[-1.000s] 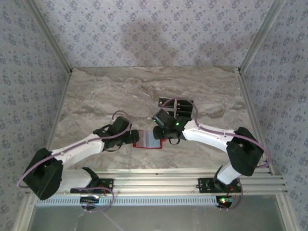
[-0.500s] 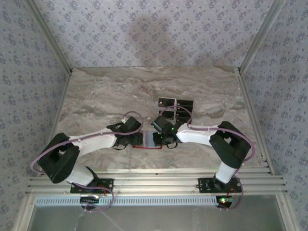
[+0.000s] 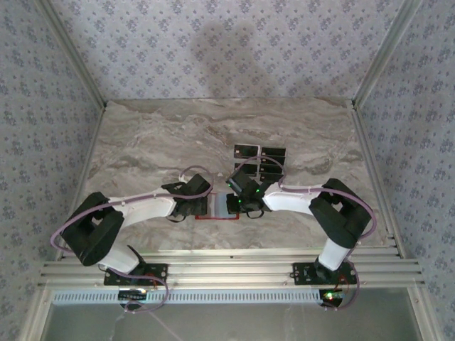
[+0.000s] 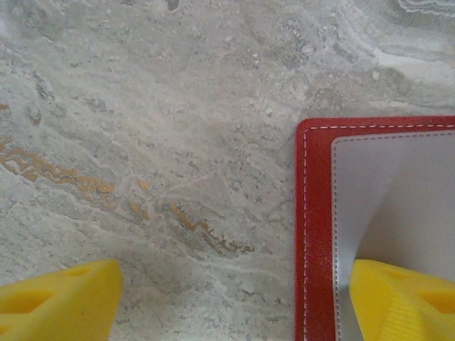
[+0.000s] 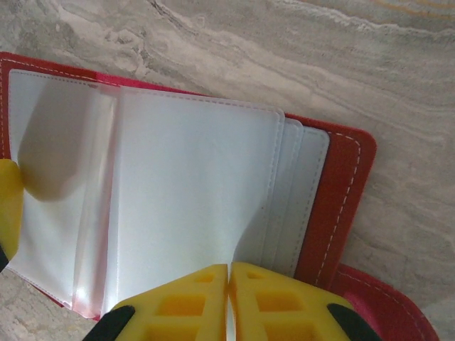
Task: Put the credit cards into the card holder
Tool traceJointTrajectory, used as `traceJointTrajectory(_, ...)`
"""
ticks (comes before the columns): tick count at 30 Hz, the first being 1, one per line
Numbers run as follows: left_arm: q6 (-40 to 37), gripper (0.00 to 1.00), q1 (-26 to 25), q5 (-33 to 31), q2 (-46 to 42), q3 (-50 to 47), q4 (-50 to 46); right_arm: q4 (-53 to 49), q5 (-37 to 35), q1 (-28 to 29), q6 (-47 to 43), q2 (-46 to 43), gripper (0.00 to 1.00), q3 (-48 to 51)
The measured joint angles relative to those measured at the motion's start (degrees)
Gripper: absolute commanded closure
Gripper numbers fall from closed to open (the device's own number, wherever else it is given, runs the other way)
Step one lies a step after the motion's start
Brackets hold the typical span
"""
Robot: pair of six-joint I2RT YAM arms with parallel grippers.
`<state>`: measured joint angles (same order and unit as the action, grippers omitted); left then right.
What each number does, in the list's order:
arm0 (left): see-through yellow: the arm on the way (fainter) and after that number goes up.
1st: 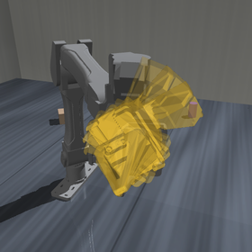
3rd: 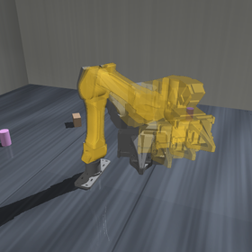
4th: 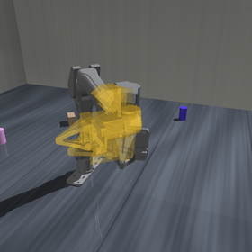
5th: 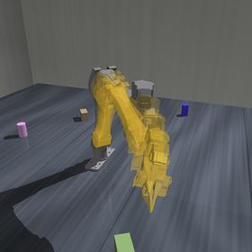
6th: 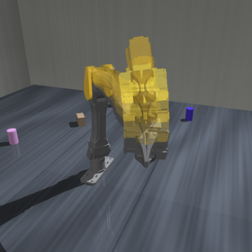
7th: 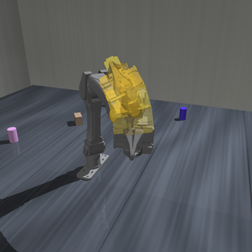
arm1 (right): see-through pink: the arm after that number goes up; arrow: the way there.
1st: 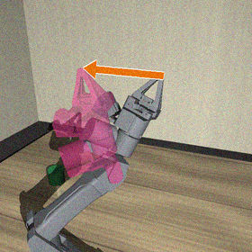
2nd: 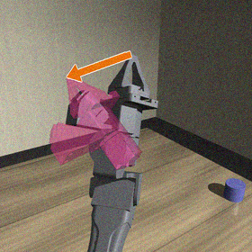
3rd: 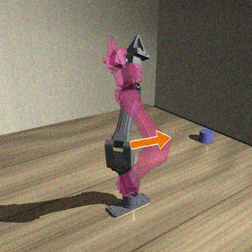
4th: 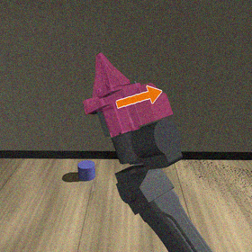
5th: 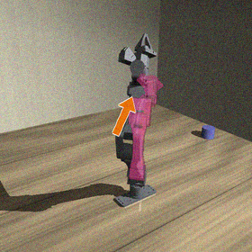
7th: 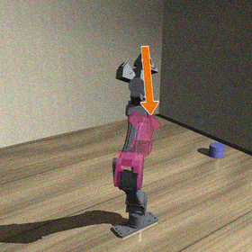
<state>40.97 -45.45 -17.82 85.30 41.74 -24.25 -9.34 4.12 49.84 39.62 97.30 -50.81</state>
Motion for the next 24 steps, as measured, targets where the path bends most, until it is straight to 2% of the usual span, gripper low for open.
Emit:
traceJointTrajectory(4,0.2,0.17,0.0,-0.3,-0.1,0.0,-0.2,-0.5,0.2,-0.2,0.0,-0.5,0.82,0.0)
traceJointTrajectory(9,0.2,0.15,0.0,-0.9,-1.0,0.0,-2.3,-4.3,-0.4,-1.4,-0.6,-3.5,0.64,0.0)
traceJointTrajectory(14,0.3,0.12,0.1,-1.0,-4.4,0.0,-4.3,-9.6,-0.4,-3.4,-2.6,-10.1,0.52,-2.1)
traceJointTrajectory(18,0.5,0.10,0.1,-1.2,-8.7,0.0,-4.8,-13.2,0.2,-6.8,-5.5,-15.3,0.43,-6.5)
traceJointTrajectory(24,0.7,0.01,2.1,-1.6,-13.7,0.0,-5.2,-16.2,2.0,-14.8,-11.1,-16.3,0.39,-10.6)
